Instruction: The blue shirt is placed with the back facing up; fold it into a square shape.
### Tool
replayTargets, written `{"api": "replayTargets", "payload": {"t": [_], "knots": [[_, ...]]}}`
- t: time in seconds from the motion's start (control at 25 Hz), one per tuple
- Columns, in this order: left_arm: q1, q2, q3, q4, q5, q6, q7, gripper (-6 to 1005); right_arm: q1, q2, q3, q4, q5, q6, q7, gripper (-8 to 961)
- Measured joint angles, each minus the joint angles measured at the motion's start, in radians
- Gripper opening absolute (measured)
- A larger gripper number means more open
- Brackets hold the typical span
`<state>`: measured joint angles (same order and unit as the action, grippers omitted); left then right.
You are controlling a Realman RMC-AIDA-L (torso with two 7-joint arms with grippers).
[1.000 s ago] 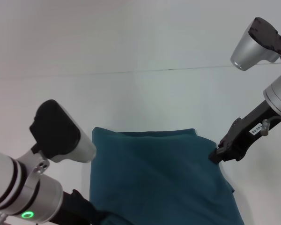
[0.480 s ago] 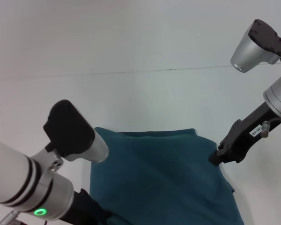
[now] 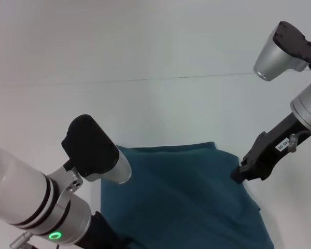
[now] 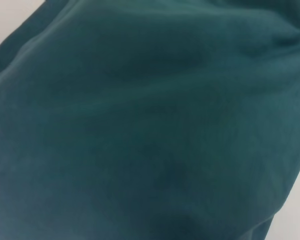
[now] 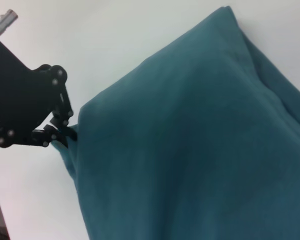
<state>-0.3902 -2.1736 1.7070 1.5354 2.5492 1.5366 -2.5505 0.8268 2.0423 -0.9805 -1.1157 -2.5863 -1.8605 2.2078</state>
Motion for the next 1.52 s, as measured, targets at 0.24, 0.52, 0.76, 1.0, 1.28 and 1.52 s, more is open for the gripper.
{"api": "replayTargets", "payload": {"t": [0.24,0.52,0.76,1.0,1.28,1.52], "knots": [[0.002,0.000,0.003,0.013,0.003,0.002,-0.002,32,0.001,0.001,0.000,0.002,0.000,0.003,-0.003,-1],[0.060,-0.003,0.011,0.096,-0.011,-0.001,0.067,11,0.002,0.002,0.002,0.007,0.002,0.010,-0.001,-1],[0.133,-0.003,-0.035,0.162,-0.043,0.011,0.158,11,0.008,0.003,0.002,0.006,0.001,0.011,0.008,0],[0.196,-0.003,-0.084,0.153,-0.119,-0.005,0.308,12,0.021,0.005,0.001,0.008,0.000,0.014,0.030,0],[0.250,-0.003,-0.149,0.099,-0.229,-0.012,0.535,12,0.034,0.008,-0.009,0.005,0.000,0.014,0.063,-1],[0.250,-0.003,-0.157,0.033,-0.243,-0.008,0.605,13,0.042,0.014,-0.019,0.003,0.001,0.018,0.100,0]]}}
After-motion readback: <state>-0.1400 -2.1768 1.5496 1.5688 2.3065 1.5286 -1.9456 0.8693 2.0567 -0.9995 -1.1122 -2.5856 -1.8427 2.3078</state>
